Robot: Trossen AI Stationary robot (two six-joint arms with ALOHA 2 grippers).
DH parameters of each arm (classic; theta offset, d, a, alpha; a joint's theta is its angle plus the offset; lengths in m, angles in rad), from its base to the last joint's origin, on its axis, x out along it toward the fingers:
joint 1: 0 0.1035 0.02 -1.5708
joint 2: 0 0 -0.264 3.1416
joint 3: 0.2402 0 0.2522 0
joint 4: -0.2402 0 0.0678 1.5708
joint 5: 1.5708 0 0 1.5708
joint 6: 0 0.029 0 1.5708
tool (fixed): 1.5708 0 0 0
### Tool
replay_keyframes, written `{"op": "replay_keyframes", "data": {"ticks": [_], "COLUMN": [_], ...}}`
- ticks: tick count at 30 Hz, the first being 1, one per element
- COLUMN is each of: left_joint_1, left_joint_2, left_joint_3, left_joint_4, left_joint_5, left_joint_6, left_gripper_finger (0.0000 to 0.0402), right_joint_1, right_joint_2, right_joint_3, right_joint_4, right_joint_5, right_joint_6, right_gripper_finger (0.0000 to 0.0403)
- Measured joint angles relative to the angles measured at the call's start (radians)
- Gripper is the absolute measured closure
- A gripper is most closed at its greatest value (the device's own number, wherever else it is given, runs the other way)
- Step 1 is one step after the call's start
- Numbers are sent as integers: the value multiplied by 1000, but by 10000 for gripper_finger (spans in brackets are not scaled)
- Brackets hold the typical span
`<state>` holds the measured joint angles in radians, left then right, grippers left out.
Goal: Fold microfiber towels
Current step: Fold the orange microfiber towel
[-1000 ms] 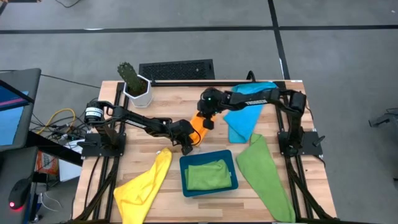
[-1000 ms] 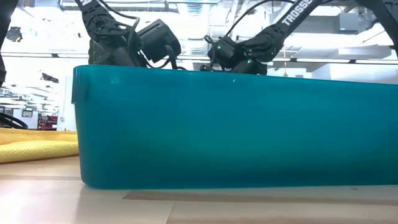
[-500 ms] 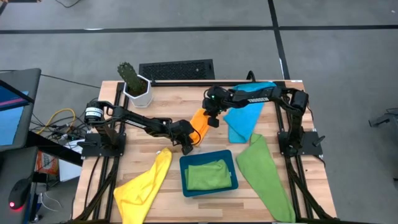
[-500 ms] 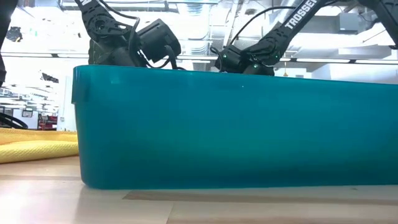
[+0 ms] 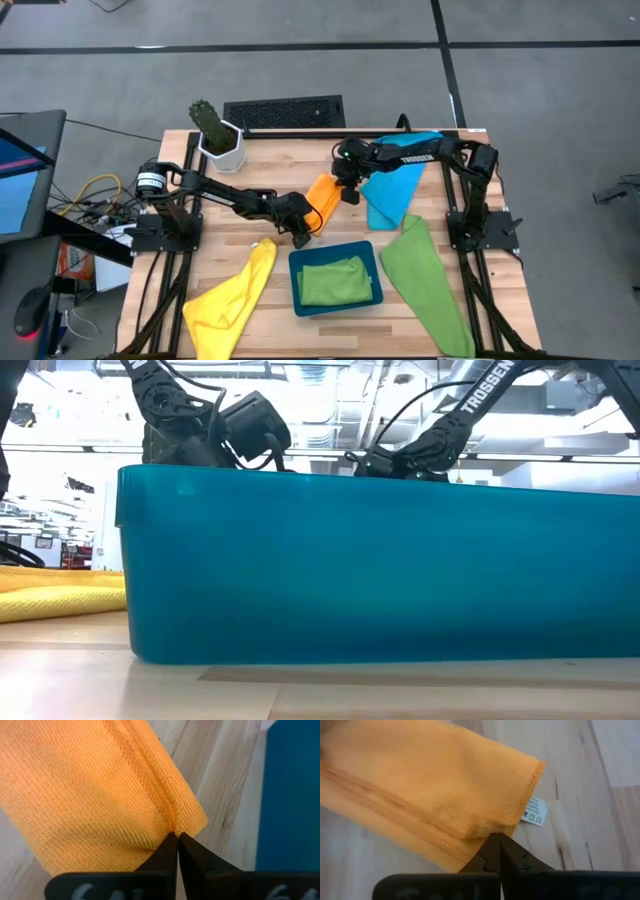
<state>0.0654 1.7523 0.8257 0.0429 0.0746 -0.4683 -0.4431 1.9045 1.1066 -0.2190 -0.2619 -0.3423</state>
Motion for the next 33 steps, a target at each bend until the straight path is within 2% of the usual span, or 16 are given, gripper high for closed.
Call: {"op": "replay_keyframes", "data": {"ticks": [6,9,12,18,23,28,33], "left_joint_1": [0,0,0,0,0,0,0], "left_joint_2": [0,0,0,0,0,0,0], "left_joint_3": [0,0,0,0,0,0,0], "left_joint_4": [-2,-2,-2,-7,-10,-10,-9], "left_joint_5": [-1,-2,-4,-4,-5,-7,-6], "left_joint_6": [8,16,26,27,38,38,4], "left_gripper_finger": [401,401,401,401,401,401,401], "right_joint_1": [16,41,70,80,66,56,54], "right_joint_2": [-122,-119,-64,31,19,-16,21], "right_joint_3": [2,2,2,1,0,2,-2], "right_joint_4": [81,168,224,135,26,28,23], "right_joint_5": [-24,-25,-25,-17,-16,-16,-9], "right_joint_6": [8,17,28,80,65,59,62], "right_gripper_finger": [392,393,389,396,395,392,392]}}
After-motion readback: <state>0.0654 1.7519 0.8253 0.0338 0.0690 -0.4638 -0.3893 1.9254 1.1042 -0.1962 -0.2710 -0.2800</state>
